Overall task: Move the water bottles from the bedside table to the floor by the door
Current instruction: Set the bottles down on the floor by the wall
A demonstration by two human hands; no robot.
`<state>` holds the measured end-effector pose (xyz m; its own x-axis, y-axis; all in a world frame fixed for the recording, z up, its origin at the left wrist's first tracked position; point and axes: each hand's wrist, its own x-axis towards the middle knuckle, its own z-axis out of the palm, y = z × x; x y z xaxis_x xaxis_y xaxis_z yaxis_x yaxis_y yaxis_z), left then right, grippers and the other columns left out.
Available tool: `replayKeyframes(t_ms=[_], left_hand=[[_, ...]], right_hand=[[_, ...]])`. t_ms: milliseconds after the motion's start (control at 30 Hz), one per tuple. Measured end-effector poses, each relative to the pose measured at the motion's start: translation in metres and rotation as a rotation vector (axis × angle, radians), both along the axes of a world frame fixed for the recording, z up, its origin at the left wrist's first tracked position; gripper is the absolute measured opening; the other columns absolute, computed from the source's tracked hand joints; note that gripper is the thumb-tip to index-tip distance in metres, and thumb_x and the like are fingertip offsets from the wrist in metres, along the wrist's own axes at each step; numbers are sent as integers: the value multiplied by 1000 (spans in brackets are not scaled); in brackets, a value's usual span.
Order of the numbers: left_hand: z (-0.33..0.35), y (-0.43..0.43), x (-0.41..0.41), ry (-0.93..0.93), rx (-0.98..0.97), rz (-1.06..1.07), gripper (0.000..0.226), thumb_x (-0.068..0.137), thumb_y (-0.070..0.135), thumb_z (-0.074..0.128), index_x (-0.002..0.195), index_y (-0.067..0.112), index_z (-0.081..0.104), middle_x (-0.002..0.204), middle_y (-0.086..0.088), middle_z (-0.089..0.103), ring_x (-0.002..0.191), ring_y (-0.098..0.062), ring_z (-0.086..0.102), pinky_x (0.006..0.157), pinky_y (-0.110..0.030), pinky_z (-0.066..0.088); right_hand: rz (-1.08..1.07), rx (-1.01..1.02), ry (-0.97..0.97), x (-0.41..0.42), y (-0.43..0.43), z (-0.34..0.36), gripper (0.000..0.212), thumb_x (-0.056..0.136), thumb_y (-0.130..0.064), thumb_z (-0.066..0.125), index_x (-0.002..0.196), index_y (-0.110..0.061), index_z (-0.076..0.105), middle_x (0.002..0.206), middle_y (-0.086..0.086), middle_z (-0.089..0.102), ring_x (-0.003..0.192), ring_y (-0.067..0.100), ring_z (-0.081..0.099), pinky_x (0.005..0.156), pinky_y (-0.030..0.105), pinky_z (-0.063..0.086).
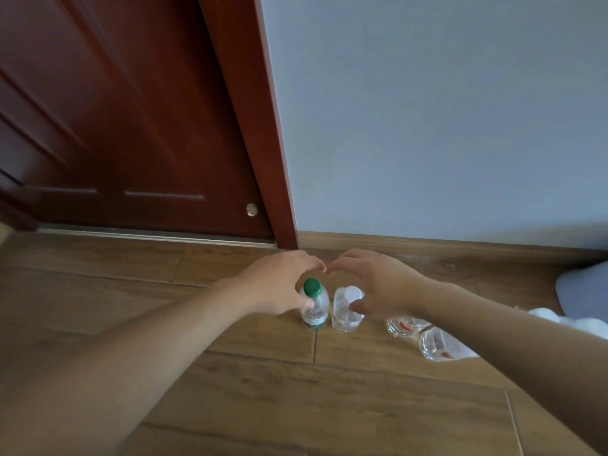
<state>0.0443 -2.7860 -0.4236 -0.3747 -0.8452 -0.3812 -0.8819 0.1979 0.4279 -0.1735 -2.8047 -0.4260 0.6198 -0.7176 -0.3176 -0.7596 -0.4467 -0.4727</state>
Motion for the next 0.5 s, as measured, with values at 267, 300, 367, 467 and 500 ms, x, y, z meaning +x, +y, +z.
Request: replayKeyframes(t_ms=[267,300,367,467,500], left_hand=[[-37,-10,-7,-15,-40,-54,35,81,30,70,115,34,66,109,14,62,100,-11,58,87,-35,52],[-44,-8,-7,-13,-64,-57,33,80,31,70,113,33,66,106,14,62,99,-13,57,86,-35,52],[-55,-6,-8,32,-113,-35,31,81,29,70,112,31,68,104,12,63,98,-13,57,85,-33,50],[-63,-7,-8,87,-179,-23,31,82,25,70,112,29,70,104,12,64,96,-10,56,82,-26,47],[-66,-9,-7,103,-196,-27,29,82,24,70,111,29,71,102,13,63,94,-10,56,79,-25,46]], right_hand=[[130,6,138,5,-14,-26,29,82,-20,70,105,-37,67,102,-25,57,102,5,53,88,26,44],[126,0,147,4,-12,-32,26,82,-21,70,102,-38,67,107,-22,59,105,8,55,91,31,47],[104,-24,138,2,-11,-41,24,80,-23,70,98,-39,68,112,-18,62,106,11,55,93,37,48],[95,-79,138,-3,-14,-43,24,82,-23,69,102,-37,68,113,-18,60,103,9,53,89,31,45],[93,-98,137,-5,-16,-43,25,83,-23,68,104,-36,68,113,-17,60,100,8,52,86,29,43]])
